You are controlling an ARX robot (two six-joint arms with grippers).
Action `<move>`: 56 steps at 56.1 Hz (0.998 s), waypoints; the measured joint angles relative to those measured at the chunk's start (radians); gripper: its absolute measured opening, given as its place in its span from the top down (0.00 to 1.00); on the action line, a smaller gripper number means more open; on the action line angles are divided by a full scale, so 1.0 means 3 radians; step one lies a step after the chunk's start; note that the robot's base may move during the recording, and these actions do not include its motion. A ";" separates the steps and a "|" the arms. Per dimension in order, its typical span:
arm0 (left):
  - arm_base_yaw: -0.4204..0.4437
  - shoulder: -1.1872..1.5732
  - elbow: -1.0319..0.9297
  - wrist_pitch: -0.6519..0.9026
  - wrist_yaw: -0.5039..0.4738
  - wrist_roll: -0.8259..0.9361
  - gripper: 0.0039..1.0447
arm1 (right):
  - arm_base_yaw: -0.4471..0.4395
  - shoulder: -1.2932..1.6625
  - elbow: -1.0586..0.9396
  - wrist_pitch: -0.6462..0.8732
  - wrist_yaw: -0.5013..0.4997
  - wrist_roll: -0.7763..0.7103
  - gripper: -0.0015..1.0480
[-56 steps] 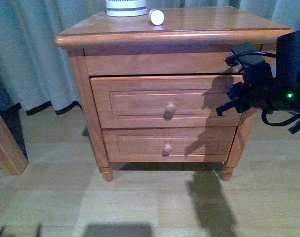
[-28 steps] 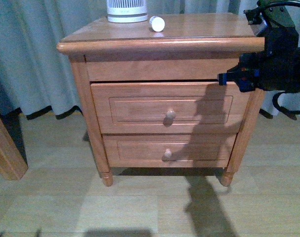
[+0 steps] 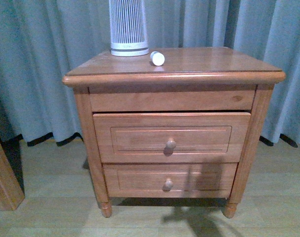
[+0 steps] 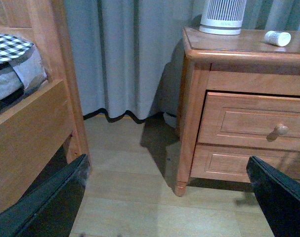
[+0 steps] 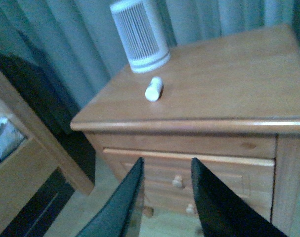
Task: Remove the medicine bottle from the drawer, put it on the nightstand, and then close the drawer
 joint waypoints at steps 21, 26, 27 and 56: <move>0.0001 0.0000 0.0000 0.0000 -0.0001 0.0000 0.06 | -0.0028 -0.2434 -0.0773 -0.0661 0.0711 -0.0870 0.05; 0.0001 0.0000 0.0000 0.0000 0.0000 0.0000 0.06 | -0.0164 -0.2558 -0.0858 -0.1236 0.0801 -0.0937 0.17; 0.0001 0.0000 0.0000 0.0000 0.0001 0.0000 0.06 | -0.0184 -0.2603 -0.0923 -0.1340 0.0811 -0.0945 0.20; 0.0000 0.0000 0.0000 0.0000 -0.0001 0.0000 0.06 | -0.0210 -0.3263 -0.2076 -0.1169 0.0815 -0.1010 0.97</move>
